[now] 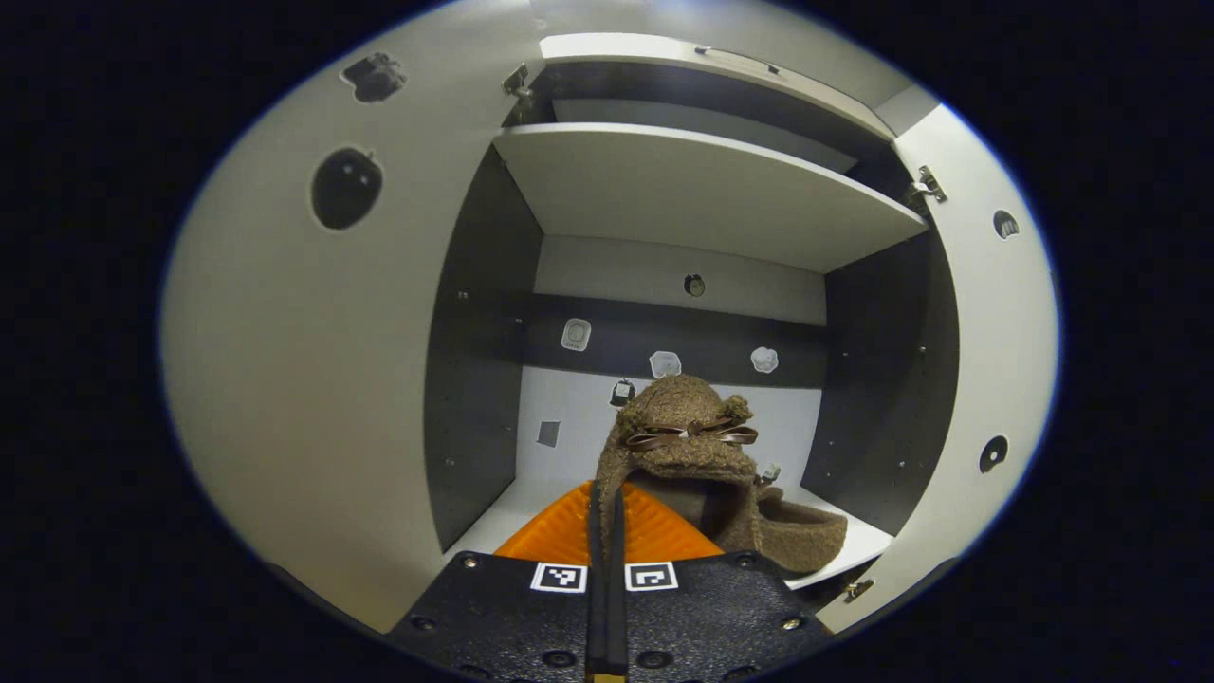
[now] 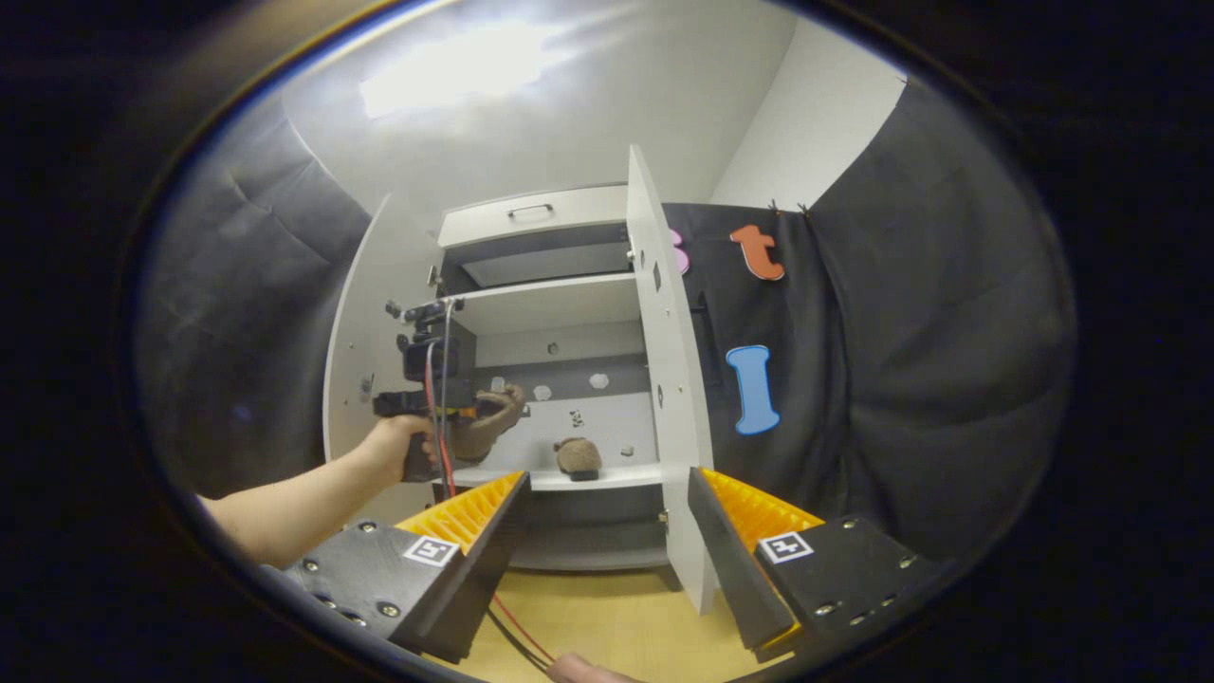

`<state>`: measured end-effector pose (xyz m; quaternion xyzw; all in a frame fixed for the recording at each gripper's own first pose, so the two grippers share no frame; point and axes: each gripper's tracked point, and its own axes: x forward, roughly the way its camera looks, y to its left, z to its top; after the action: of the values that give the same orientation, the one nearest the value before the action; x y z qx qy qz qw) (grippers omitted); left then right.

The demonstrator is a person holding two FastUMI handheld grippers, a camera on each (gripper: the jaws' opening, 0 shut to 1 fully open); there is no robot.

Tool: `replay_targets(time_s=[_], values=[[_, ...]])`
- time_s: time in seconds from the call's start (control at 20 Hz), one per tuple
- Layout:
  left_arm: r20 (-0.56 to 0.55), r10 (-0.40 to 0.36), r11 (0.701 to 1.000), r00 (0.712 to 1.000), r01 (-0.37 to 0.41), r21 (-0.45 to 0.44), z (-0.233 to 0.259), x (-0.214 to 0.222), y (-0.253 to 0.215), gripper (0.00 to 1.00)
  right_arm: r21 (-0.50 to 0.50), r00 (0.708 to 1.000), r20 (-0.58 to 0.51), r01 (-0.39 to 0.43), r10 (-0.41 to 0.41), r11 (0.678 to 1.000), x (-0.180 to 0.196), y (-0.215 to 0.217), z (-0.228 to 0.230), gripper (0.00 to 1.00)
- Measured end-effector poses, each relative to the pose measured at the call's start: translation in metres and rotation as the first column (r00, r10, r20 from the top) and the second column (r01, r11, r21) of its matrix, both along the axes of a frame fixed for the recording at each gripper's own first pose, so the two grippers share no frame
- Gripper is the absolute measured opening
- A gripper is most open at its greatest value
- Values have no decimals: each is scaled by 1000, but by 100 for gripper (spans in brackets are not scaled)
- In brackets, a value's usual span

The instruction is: Grab one shoe with the right hand and put it into the shoe cabinet, grab the other shoe with the left hand and put it into the shoe cabinet; then close the right door with the right hand and the left door with the left hand.

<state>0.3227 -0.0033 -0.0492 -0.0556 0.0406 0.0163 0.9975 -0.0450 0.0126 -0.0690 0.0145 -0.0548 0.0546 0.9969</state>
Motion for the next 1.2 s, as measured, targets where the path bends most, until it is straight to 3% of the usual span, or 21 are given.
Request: replay_targets(time_s=[0.4,0.6,0.7,0.8,0.85,1.05,1.15,1.2], values=[[-65,44,999,997,-46,-27,-64,67,2,0,-22,999,25,-32,32,999,19,-8,-10,98],[-66,54,997,996,-58,-56,-77,76,8,1,5,999,-12,-38,38,999,29,-16,-25,99],[-80,47,998,996,-49,-30,-81,75,7,2,4,999,-15,-28,28,1000,32,-20,-28,99],[-57,55,998,997,-56,-25,-73,76,9,12,-5,1000,-20,0,-1,1000,34,-28,-36,99],[-40,65,997,997,-66,-25,-67,75,12,32,-4,1000,-19,5,-5,1000,35,-29,-37,98],[-48,2,1000,999,-2,2,-61,60,0,72,17,999,-38,1,-1,1000,33,-29,-42,99],[-50,22,999,999,-20,32,-55,50,5,100,7,999,-41,9,-9,1000,31,-32,-44,99],[-38,35,998,999,-33,49,-50,43,9,98,-1,999,-41,14,-14,1000,31,-32,-43,99]])
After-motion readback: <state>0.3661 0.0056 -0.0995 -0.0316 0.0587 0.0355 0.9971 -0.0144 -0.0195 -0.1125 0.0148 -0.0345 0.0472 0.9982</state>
